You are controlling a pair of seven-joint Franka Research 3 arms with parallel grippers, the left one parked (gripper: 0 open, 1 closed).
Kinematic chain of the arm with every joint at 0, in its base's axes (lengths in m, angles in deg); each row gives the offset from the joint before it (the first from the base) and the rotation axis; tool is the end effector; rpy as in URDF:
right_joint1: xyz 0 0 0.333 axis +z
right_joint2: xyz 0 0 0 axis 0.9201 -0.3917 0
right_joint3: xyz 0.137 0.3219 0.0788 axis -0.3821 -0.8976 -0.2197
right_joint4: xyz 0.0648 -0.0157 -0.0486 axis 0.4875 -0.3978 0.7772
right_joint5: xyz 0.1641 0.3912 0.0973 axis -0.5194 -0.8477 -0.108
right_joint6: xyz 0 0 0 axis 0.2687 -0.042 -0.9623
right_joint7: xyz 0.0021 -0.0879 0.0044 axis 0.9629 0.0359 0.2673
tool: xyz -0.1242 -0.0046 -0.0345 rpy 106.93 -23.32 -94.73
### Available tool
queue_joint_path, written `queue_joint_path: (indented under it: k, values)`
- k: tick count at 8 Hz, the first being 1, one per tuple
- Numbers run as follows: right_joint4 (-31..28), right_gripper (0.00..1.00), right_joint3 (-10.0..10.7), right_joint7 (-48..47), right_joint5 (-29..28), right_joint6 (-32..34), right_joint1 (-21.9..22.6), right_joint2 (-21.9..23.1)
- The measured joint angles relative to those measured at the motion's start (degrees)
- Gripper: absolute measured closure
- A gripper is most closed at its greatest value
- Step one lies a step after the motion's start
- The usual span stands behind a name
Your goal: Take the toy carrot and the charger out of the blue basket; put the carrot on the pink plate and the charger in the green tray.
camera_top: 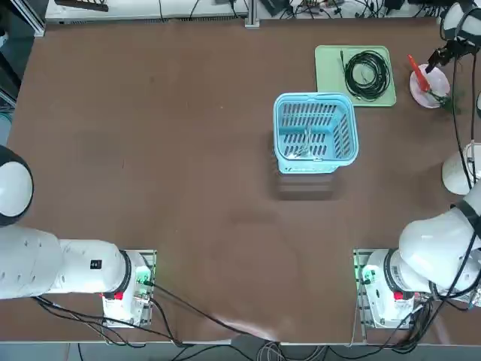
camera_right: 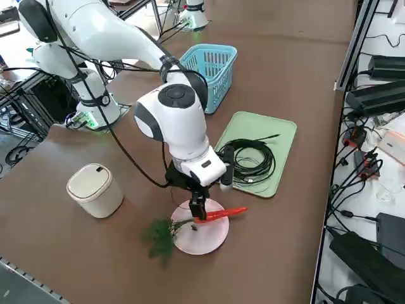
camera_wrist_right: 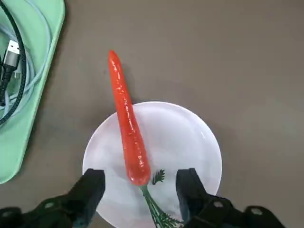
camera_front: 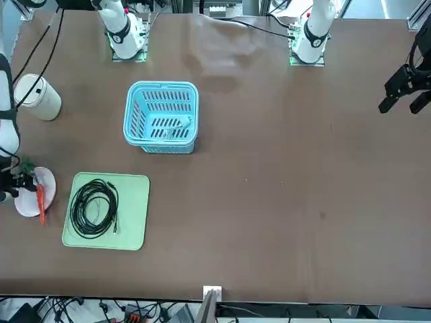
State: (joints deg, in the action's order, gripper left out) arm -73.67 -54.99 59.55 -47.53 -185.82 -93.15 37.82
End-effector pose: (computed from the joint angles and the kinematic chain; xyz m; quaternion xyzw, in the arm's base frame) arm 0.7216 -0.3322 0.2703 0.9872 0.1477 0.0320 0.0510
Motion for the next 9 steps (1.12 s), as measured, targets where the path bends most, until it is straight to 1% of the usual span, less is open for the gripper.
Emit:
queue_joint_path:
  k: [1, 3, 4, 6, 8, 9]
  values:
    - [0.19, 0.0, -0.03, 0.04, -0.05, -0.01, 0.0, 0.0]
    - [1.61, 0.0, -0.33, 0.08, -0.47, 1.16, 0.15, 0.36]
    - [2.55, 0.0, -0.73, 0.09, -1.18, 4.32, 0.54, 1.67]
    - [3.5, 0.0, -1.15, -3.53, -2.14, 14.85, 3.51, 7.25]
    - [3.61, 0.0, -1.42, -13.22, -2.14, 27.01, 8.85, 13.98]
    - [3.16, 0.0, -1.55, -18.91, -2.17, 31.02, 12.06, 17.16]
